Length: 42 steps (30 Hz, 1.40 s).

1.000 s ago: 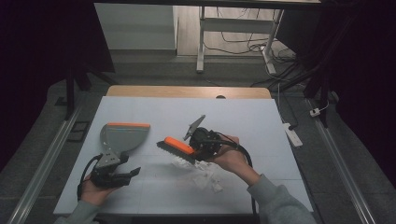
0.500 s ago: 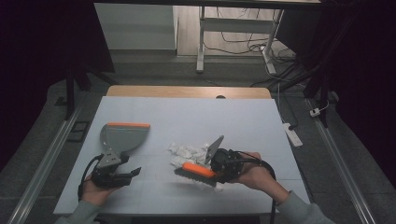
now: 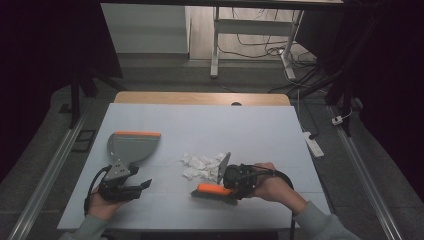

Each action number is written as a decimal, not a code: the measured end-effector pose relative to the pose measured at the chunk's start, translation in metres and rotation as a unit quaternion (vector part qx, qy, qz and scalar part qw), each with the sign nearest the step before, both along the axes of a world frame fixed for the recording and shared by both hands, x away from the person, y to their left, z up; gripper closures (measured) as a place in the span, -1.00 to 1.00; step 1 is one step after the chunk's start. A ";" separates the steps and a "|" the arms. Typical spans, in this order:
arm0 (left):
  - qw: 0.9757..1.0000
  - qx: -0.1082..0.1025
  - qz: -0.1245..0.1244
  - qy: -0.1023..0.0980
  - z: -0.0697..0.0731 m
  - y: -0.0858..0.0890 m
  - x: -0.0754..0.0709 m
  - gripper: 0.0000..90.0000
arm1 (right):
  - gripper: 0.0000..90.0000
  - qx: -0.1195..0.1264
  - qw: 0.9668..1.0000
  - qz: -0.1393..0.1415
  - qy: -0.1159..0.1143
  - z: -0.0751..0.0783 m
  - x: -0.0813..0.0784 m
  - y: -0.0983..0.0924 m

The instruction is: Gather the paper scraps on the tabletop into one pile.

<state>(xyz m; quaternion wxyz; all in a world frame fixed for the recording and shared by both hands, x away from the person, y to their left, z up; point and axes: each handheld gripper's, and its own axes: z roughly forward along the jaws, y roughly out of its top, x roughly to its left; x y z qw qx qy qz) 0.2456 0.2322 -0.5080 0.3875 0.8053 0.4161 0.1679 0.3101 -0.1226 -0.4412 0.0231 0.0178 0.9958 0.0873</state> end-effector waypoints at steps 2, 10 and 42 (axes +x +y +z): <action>1.000 0.000 0.000 0.000 0.000 0.000 0.000 -0.24 | 0.58 0.002 1.000 0.002 -0.026 0.001 0.009 0.006; 1.000 -0.003 0.007 -0.008 0.000 0.005 -0.002 -0.23 | 0.58 0.078 0.995 -0.032 -0.049 0.016 0.024 0.005; 1.000 -0.008 0.000 -0.005 0.001 0.002 -0.002 -0.23 | 0.58 0.101 0.955 -0.273 -0.053 -0.003 0.053 -0.036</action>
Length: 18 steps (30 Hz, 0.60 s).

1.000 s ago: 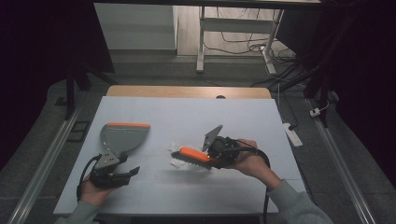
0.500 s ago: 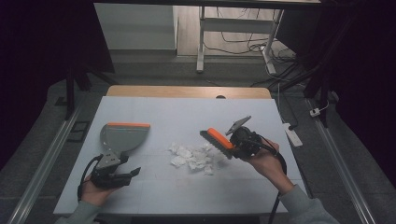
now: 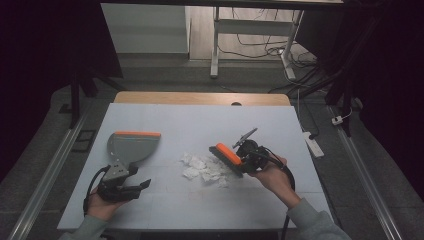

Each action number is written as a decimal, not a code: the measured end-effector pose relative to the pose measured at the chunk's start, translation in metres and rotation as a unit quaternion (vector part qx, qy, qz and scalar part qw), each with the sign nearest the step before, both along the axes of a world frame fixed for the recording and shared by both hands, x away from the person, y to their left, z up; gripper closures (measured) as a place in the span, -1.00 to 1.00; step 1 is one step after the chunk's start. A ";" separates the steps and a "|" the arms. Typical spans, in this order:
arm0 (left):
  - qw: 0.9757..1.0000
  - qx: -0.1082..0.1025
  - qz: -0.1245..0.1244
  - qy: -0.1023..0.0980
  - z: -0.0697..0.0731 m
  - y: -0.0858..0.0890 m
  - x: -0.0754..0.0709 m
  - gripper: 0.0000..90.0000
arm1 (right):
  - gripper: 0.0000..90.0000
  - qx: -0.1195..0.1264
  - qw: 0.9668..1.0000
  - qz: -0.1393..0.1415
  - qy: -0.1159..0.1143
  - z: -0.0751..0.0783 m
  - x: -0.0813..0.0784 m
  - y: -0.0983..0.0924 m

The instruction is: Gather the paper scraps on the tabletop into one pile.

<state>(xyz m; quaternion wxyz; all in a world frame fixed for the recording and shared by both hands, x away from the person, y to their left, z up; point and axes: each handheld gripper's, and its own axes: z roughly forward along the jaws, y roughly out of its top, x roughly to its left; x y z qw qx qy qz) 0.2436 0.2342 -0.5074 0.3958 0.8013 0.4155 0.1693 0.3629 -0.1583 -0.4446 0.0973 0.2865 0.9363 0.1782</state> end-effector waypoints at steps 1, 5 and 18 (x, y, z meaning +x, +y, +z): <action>1.000 0.001 0.001 0.000 0.000 0.000 0.000 -0.23 | 0.58 0.006 1.000 0.004 -0.002 0.000 0.000 0.003; 1.000 0.003 0.000 0.002 -0.001 0.000 0.000 -0.23 | 0.58 0.028 0.999 0.014 -0.010 0.000 -0.002 0.012; 1.000 0.003 0.001 0.002 -0.001 -0.001 0.001 -0.23 | 0.58 0.087 0.994 -0.018 -0.055 0.036 0.001 -0.015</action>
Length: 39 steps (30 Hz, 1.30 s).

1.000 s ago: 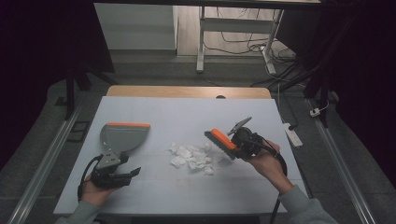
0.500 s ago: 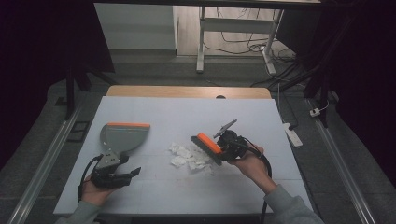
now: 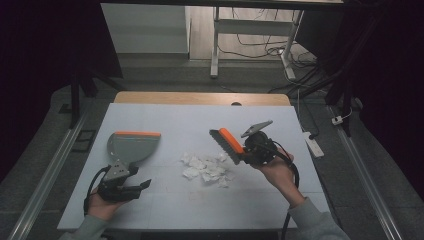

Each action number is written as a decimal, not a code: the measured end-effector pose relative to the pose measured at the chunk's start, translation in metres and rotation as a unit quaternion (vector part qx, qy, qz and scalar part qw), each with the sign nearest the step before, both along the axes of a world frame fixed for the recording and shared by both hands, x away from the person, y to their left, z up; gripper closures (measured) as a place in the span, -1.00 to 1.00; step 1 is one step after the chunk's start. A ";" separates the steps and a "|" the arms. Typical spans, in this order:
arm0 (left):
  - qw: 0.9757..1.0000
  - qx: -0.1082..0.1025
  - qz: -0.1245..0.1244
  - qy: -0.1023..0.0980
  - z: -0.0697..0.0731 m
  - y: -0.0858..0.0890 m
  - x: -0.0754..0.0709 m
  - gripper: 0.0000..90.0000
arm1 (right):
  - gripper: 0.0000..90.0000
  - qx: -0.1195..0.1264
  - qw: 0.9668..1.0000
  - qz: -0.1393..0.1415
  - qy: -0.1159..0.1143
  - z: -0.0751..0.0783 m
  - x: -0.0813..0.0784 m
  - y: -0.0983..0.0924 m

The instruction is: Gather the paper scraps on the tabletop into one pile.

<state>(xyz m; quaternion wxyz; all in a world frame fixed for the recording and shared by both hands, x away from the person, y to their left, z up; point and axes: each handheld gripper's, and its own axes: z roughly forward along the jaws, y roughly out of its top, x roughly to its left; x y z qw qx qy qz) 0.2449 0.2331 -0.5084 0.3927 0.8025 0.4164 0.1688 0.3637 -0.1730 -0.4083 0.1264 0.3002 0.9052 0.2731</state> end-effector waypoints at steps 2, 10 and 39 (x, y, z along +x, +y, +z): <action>1.000 0.000 0.000 0.000 0.000 0.000 0.000 -0.23 | 0.58 0.008 1.000 0.009 0.002 0.003 0.002 0.012; 1.000 0.000 0.000 -0.001 0.000 0.002 0.000 -0.23 | 0.58 0.050 0.995 0.068 0.056 -0.008 0.020 0.107; 1.000 -0.004 -0.010 -0.001 0.000 -0.003 0.009 -0.23 | 0.58 0.097 0.991 0.021 0.089 -0.022 0.040 0.102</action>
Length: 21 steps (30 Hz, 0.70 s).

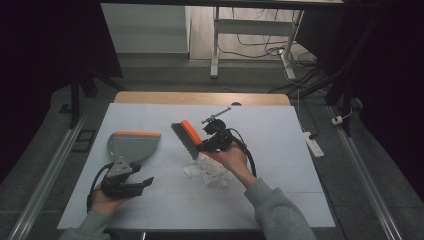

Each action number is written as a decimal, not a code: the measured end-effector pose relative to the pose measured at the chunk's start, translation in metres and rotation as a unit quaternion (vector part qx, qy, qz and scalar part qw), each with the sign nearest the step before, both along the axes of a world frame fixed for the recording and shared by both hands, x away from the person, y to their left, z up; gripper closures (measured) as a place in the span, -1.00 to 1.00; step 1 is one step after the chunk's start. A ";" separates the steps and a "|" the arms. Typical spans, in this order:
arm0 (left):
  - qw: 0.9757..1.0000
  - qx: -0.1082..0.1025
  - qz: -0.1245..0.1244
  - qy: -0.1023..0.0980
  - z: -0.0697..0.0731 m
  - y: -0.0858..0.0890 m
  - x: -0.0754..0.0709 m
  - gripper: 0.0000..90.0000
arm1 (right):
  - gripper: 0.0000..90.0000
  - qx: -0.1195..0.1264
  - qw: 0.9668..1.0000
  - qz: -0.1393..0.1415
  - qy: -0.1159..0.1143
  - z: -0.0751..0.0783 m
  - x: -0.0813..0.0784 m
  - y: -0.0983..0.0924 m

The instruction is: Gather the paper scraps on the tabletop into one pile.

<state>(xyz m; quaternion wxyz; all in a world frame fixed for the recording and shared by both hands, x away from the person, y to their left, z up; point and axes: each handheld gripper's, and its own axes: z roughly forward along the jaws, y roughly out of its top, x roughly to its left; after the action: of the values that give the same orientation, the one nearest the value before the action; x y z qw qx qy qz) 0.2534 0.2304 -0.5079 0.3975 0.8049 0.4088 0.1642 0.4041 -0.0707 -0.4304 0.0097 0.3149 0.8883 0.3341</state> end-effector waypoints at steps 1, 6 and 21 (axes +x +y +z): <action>1.000 0.000 0.000 -0.001 0.000 0.000 0.000 -0.23 | 0.58 0.006 1.000 0.005 -0.003 0.005 -0.003 0.000; 1.000 -0.001 0.001 -0.004 0.001 0.001 -0.003 -0.23 | 0.58 0.007 0.999 0.038 0.014 0.013 -0.023 0.002; 1.000 0.001 -0.001 -0.003 0.001 0.001 -0.003 -0.23 | 0.58 -0.044 0.998 0.043 0.030 -0.020 -0.031 -0.004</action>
<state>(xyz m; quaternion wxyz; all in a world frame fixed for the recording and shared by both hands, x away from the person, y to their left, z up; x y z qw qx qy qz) 0.2507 0.2310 -0.5071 0.3980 0.8051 0.4068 0.1670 0.3735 -0.0744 -0.4501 -0.0179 0.2861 0.9146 0.2854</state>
